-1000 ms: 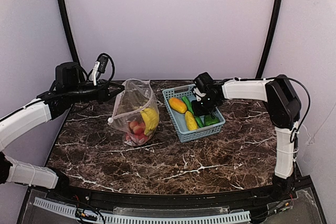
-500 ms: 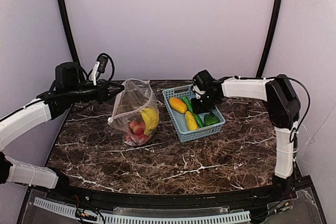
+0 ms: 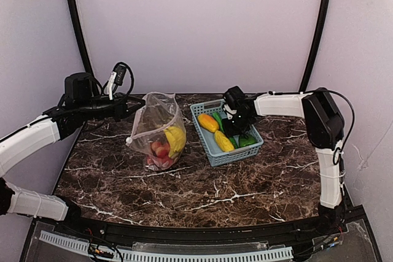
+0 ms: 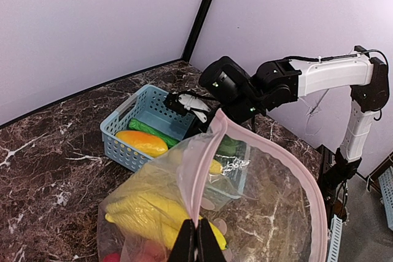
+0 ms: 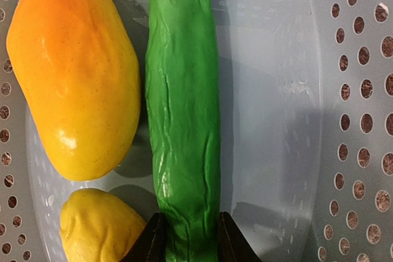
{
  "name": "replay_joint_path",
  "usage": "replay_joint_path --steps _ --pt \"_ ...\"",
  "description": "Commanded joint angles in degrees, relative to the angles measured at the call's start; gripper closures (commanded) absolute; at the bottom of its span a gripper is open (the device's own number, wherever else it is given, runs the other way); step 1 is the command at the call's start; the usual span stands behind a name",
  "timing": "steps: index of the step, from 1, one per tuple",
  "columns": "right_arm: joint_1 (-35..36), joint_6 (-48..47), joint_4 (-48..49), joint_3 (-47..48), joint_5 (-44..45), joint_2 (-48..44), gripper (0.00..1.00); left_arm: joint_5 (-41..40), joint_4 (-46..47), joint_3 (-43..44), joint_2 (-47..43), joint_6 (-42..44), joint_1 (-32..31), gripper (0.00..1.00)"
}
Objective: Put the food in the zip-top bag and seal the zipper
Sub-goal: Pick up the fake vegetable from the bin.
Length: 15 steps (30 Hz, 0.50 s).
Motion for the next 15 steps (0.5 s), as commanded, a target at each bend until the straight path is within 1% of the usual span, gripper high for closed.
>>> replay_joint_path --steps 1,15 --pt "-0.3 -0.4 -1.6 1.0 2.0 3.2 0.72 0.3 -0.6 -0.4 -0.9 0.5 0.3 0.99" --pt "0.6 -0.9 -3.4 3.9 4.3 6.1 0.65 0.4 -0.6 -0.4 -0.8 0.3 0.3 0.99"
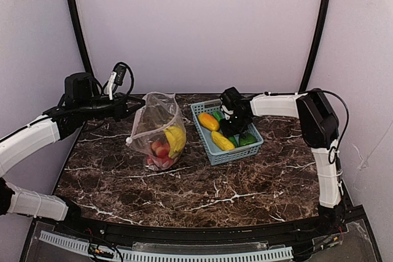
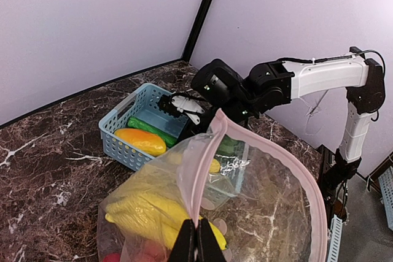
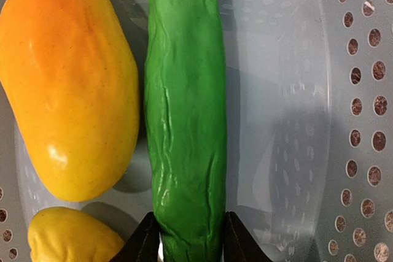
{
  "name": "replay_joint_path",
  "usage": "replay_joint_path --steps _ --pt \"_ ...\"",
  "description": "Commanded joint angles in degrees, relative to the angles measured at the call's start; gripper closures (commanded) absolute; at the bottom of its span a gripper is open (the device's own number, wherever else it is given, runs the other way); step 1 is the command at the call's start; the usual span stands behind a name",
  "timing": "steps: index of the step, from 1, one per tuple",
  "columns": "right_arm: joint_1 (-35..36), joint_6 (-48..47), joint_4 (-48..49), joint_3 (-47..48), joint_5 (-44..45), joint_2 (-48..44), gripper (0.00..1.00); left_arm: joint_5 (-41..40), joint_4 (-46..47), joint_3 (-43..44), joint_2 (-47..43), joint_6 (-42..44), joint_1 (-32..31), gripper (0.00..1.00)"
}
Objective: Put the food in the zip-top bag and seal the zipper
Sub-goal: Pick up the fake vegetable from the bin.
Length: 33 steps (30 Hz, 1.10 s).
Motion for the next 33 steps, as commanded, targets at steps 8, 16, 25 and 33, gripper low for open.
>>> replay_joint_path --steps 8,16,25,33 --pt "0.6 -0.2 -2.9 0.6 2.8 3.6 0.65 0.5 -0.5 -0.4 -0.9 0.3 0.3 0.99" --pt "0.6 0.4 -3.0 0.0 3.0 -3.4 0.78 0.5 -0.4 -0.5 -0.9 0.3 0.3 0.99" --pt "0.6 0.3 -4.7 -1.2 2.5 -14.1 0.8 0.1 0.0 -0.9 -1.0 0.3 0.3 0.99" --pt "2.0 0.7 -8.8 -2.2 0.8 -24.1 0.8 -2.8 -1.9 2.7 -1.8 -0.3 0.3 0.99"
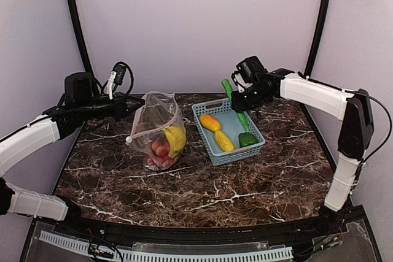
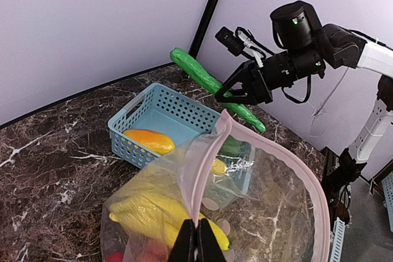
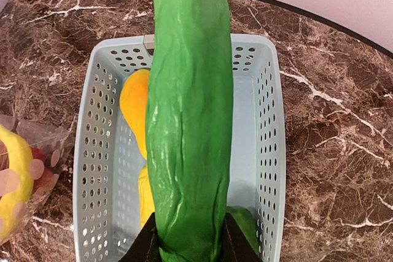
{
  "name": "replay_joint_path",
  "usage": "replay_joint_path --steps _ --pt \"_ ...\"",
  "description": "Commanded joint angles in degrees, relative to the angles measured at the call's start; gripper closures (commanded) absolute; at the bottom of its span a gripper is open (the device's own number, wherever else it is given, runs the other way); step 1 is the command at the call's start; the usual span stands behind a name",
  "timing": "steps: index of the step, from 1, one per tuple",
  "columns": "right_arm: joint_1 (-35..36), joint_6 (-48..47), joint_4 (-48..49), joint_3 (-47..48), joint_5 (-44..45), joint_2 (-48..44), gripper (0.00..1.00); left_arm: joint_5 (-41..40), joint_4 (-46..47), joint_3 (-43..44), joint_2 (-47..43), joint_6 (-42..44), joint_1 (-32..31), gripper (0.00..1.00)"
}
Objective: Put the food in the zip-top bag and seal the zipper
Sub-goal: Pick up the fake vegetable from the bin, then place the fake vegetable in the zipper food storage bag.
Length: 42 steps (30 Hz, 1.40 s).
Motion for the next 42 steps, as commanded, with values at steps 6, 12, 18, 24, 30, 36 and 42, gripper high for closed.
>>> replay_joint_path --steps 6,12,18,24,30,36,42 --pt "4.2 0.3 -7.4 0.9 -2.5 -9.8 0.8 -3.5 -10.2 11.8 -1.1 2.2 0.3 0.99" --pt "5.9 2.6 -8.9 0.9 -10.4 -14.6 0.79 -2.1 -14.9 15.6 0.5 4.5 0.3 0.99" --pt "8.3 6.1 -9.9 0.2 -20.2 -17.9 0.79 0.4 -14.2 10.1 0.3 4.5 0.2 0.99" --pt "11.5 9.9 -10.4 -1.4 -27.6 -18.9 0.79 -1.7 -13.3 5.7 -0.8 2.7 -2.6 0.99" --pt "16.2 14.2 -11.5 -1.6 -31.8 -18.2 0.79 -6.7 -11.9 3.2 0.1 0.6 -9.6 0.99" --pt "22.0 17.8 -13.7 0.0 -34.3 -16.7 0.79 -9.3 -9.3 2.3 -0.4 -2.1 -12.9 0.99" --pt "27.0 20.6 -17.1 -1.5 -33.0 -16.4 0.81 -12.4 -8.2 1.6 0.5 -3.2 -15.2 0.99"
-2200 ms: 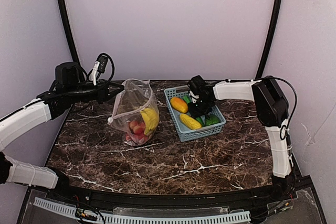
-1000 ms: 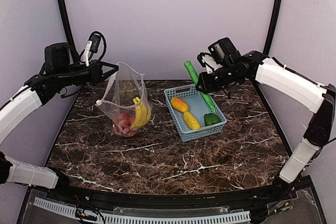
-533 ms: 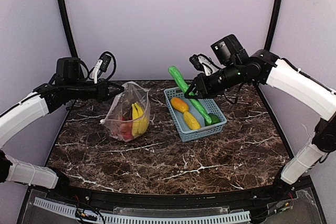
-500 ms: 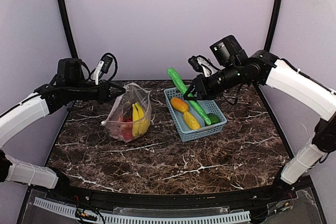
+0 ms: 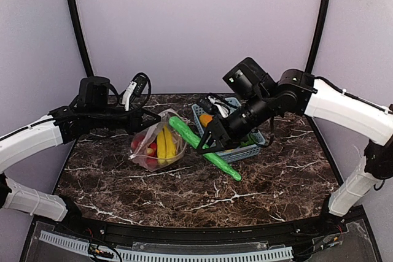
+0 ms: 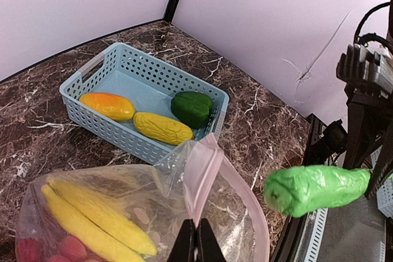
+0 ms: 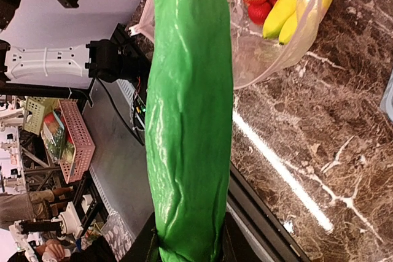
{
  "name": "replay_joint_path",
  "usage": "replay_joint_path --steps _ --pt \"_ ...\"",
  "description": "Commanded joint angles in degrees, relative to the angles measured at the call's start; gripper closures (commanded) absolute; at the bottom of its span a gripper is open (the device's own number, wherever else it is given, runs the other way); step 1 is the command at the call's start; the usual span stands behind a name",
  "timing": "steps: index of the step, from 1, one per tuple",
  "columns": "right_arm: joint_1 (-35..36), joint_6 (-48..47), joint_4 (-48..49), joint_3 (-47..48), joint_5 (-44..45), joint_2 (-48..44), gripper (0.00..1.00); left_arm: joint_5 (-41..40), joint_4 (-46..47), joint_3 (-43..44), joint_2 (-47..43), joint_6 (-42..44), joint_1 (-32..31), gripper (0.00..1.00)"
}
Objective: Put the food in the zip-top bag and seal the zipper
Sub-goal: Place the fake vegetable in the zipper food storage bag.
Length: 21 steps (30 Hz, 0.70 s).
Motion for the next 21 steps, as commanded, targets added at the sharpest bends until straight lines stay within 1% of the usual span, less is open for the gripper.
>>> replay_joint_path --steps 1,6,10,15,18,21 --pt "2.9 3.5 -3.2 -0.6 0.0 0.2 0.81 -2.5 1.7 -1.3 0.2 -1.4 -1.0 0.99" --pt "3.4 8.5 0.8 -5.2 -1.8 -0.2 0.8 -0.2 4.2 -2.0 0.4 -2.3 -1.9 0.99" --pt "3.2 11.7 2.3 -3.4 -0.6 3.1 0.8 2.3 6.8 -3.0 0.1 -2.1 -2.6 0.99" --pt "2.2 14.9 5.2 0.3 -2.4 7.5 0.8 4.8 6.7 -3.7 0.2 -0.7 -4.1 0.99" --pt "1.1 18.1 8.6 -0.3 -3.9 8.6 0.8 4.8 5.6 -4.5 -0.1 0.4 -4.7 0.99" --pt "0.0 22.1 11.9 -1.4 -2.1 8.3 0.8 5.1 5.4 -5.2 -0.6 0.7 -5.0 0.99"
